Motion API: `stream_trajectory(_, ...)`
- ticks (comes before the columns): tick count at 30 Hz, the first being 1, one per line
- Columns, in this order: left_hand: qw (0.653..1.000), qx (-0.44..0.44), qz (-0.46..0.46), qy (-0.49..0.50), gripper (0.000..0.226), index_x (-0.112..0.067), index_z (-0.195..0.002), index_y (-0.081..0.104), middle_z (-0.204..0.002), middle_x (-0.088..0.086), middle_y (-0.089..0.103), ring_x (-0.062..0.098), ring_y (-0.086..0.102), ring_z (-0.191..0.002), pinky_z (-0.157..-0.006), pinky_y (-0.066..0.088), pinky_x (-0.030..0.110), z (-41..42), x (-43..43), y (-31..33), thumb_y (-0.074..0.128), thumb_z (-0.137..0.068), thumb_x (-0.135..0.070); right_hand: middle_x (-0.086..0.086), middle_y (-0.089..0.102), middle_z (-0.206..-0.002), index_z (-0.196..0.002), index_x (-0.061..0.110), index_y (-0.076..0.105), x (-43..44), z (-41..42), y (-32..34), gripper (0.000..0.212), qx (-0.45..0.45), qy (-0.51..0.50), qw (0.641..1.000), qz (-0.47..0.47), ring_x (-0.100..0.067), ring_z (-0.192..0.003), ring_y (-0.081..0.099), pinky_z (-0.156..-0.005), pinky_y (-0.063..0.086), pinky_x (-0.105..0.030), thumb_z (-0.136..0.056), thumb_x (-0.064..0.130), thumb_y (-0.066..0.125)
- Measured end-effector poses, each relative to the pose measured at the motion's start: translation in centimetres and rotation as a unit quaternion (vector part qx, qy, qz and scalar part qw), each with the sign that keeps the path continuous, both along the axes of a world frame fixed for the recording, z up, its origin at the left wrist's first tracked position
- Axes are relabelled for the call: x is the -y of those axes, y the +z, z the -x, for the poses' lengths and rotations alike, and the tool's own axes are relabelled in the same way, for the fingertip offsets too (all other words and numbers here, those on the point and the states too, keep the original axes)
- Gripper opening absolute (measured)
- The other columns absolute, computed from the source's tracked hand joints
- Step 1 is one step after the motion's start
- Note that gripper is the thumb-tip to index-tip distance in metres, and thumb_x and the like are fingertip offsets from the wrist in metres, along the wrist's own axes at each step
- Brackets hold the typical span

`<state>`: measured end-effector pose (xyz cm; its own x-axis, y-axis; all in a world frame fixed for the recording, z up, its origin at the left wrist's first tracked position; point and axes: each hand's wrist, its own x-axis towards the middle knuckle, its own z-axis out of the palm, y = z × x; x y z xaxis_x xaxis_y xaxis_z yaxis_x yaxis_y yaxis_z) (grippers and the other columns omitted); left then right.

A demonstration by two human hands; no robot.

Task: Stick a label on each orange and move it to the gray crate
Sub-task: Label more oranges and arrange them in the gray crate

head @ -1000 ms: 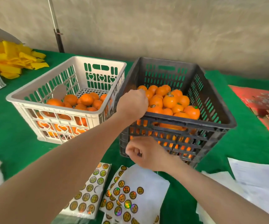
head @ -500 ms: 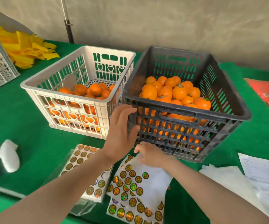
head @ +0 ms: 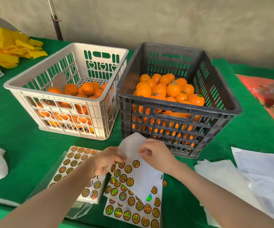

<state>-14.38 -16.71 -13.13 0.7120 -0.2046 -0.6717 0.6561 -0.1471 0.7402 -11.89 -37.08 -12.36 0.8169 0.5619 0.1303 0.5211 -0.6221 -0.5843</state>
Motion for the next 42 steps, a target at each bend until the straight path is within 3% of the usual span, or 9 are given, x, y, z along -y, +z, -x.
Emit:
stream_trajectory(6,0.998,-0.033,0.054,0.025,0.021,-0.006,-0.113,0.059,-0.103,0.022,0.071,0.036,0.069,-0.094,-0.086,0.053,0.046,-0.1,-0.4,-0.6,0.052,-0.093,-0.005,0.002,0.057,-0.095,-0.104,0.014,0.071,-0.1,2.0,-2.1,0.020,0.024,-0.001,0.999,0.023,-0.012,-0.084,0.054,-0.079,0.045,-0.029,-0.090,0.023,0.061)
stream_trajectory(11,0.995,-0.062,0.065,0.039,0.024,-0.003,-0.114,0.059,-0.103,0.020,0.071,0.033,0.071,-0.091,-0.077,0.053,0.040,-0.4,-0.6,-1.0,0.050,-0.096,-0.016,-0.004,0.062,-0.082,-0.082,0.009,0.072,-0.5,3.3,-2.4,0.008,0.100,-0.004,0.995,0.012,-0.021,-0.077,0.062,-0.068,0.049,-0.029,-0.080,0.017,0.073)
stream_trajectory(19,0.994,-0.076,0.070,0.049,0.022,-0.005,-0.114,0.058,-0.100,0.020,0.072,0.035,0.069,-0.094,-0.085,0.053,0.046,-0.8,-0.8,-1.5,0.051,-0.095,-0.012,-0.001,0.060,-0.078,-0.075,0.010,0.070,-0.8,4.6,-3.4,0.013,0.164,-0.043,0.984,-0.060,-0.008,-0.079,0.051,-0.071,0.044,-0.017,-0.069,0.005,0.080)
stream_trajectory(27,0.995,-0.042,-0.013,-0.086,0.020,-0.014,-0.110,0.063,-0.092,0.008,0.075,0.023,0.073,-0.083,-0.067,0.058,0.032,-1.8,-0.7,-1.2,0.048,-0.097,-0.012,0.000,0.053,-0.073,-0.074,0.002,0.064,-1.2,3.8,-0.9,0.008,0.035,-0.079,0.982,-0.167,-0.003,-0.065,0.044,-0.060,0.039,-0.022,-0.079,-0.003,0.068)
stream_trajectory(30,0.967,0.041,-0.158,-0.198,0.014,-0.012,-0.098,0.066,-0.085,0.000,0.072,0.016,0.070,-0.078,-0.064,0.054,0.022,-2.3,-0.3,-1.0,0.055,-0.094,-0.021,-0.006,0.056,-0.072,-0.074,-0.001,0.064,-1.9,3.1,1.1,0.009,0.027,-0.085,0.976,-0.197,-0.013,-0.063,0.049,-0.058,0.045,-0.033,-0.082,-0.006,0.065)
stream_trajectory(33,0.914,0.193,-0.263,-0.239,0.018,-0.018,-0.108,0.064,-0.096,-0.003,0.061,0.012,0.058,-0.089,-0.080,0.044,0.021,-2.9,-0.8,-0.4,0.061,-0.090,-0.021,-0.004,0.057,-0.071,-0.074,0.001,0.064,-2.9,2.7,3.4,0.010,0.050,-0.079,0.973,-0.213,-0.016,-0.064,0.051,-0.059,0.046,-0.036,-0.082,-0.006,0.065)
stream_trajectory(35,0.887,0.297,-0.298,-0.189,0.019,-0.021,-0.108,0.065,-0.092,-0.014,0.062,-0.003,0.057,-0.082,-0.078,0.043,0.014,-3.1,-2.1,1.5,0.062,-0.089,-0.023,-0.001,0.056,-0.072,-0.077,0.003,0.063,-3.8,2.4,5.2,0.009,0.084,-0.064,0.968,-0.229,-0.013,-0.065,0.050,-0.059,0.045,-0.029,-0.083,-0.003,0.065)
stream_trajectory(38,0.829,0.478,-0.267,-0.118,0.010,-0.019,-0.084,0.071,-0.070,-0.028,0.057,-0.012,0.056,-0.065,-0.060,0.039,0.005,-3.5,-5.2,5.8,0.064,-0.088,-0.013,0.005,0.057,-0.077,-0.090,0.010,0.062,-5.8,1.5,8.8,0.005,0.151,-0.037,0.953,-0.261,-0.008,-0.069,0.053,-0.062,0.043,-0.017,-0.088,0.011,0.059)
stream_trajectory(42,0.795,0.565,-0.221,0.016,0.011,-0.015,-0.080,0.069,-0.064,-0.013,0.066,-0.001,0.055,-0.050,-0.045,0.040,0.009,-5.7,-10.1,11.3,0.064,-0.088,-0.009,0.007,0.059,-0.090,-0.114,0.017,0.051,-9.7,-2.5,14.0,0.025,0.257,-0.003,0.924,-0.284,-0.006,-0.081,0.057,-0.072,0.046,-0.015,-0.089,0.012,0.052)
